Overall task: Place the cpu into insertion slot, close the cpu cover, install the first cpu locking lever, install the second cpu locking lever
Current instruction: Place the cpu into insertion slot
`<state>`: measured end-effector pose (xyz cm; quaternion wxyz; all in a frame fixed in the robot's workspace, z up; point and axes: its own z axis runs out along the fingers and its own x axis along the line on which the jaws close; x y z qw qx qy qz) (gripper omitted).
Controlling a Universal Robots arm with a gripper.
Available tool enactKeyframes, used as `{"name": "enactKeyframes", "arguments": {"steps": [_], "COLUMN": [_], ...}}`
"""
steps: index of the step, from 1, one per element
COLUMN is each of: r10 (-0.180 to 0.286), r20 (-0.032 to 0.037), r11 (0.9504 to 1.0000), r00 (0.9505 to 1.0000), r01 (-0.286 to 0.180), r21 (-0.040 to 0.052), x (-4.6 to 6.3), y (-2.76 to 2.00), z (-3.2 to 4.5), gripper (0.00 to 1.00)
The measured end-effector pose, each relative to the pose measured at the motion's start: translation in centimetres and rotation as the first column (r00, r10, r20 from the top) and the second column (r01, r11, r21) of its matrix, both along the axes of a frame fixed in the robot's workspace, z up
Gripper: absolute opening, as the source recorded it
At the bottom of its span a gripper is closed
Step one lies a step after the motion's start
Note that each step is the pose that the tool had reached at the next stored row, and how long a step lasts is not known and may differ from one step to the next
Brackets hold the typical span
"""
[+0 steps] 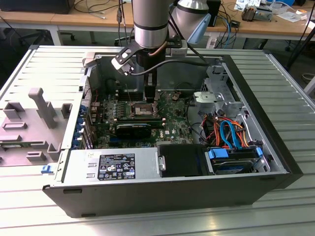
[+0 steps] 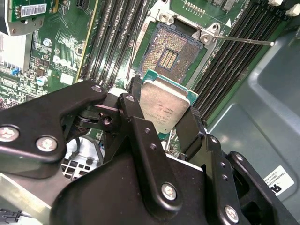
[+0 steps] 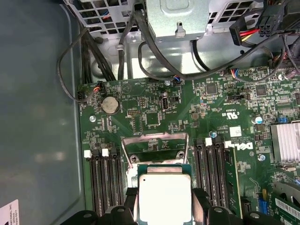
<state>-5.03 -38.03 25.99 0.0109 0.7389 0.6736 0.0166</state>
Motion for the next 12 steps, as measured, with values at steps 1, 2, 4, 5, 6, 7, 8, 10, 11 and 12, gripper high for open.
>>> {"name": "enactKeyframes", "arguments": {"steps": [1,2,4,5,6,7,8,10,11,12], "r10": [0.0,0.0,0.0,0.0,0.001,0.002,0.002,0.003,0.002,0.003], "r20": [0.0,0.0,0.0,0.0,0.0001,0.0001,0.0001,0.0,0.0,0.0001], "r11": [1.0,1.0,1.0,1.0,1.0,1.0,1.0,1.0,1.0,1.0], "r00": [1.0,1.0,1.0,1.0,1.0,1.0,1.0,1.0,1.0,1.0], "r01": [0.0,0.0,0.0,0.0,-0.001,-0.002,-0.002,-0.003,-0.002,-0.003], "r21": [0.0,0.0,0.0,0.0,0.0001,0.0002,0.0002,0.0,0.0,0.0001], "x": [0.0,0.0,0.0,-0.03,-0.06,-0.1,-0.16,-0.24,-0.27,-0.29], "y": [0.0,0.0,0.0,0.0,0.0,0.01,0.01,0.0,0.0,0.0], "z": [0.0,0.0,0.0,0.0,-0.01,-0.02,-0.02,-0.02,-0.03,-0.04], "gripper": [0.54,0.54,0.54,0.54,0.54,0.54,0.54,0.54,0.54,0.54]}}
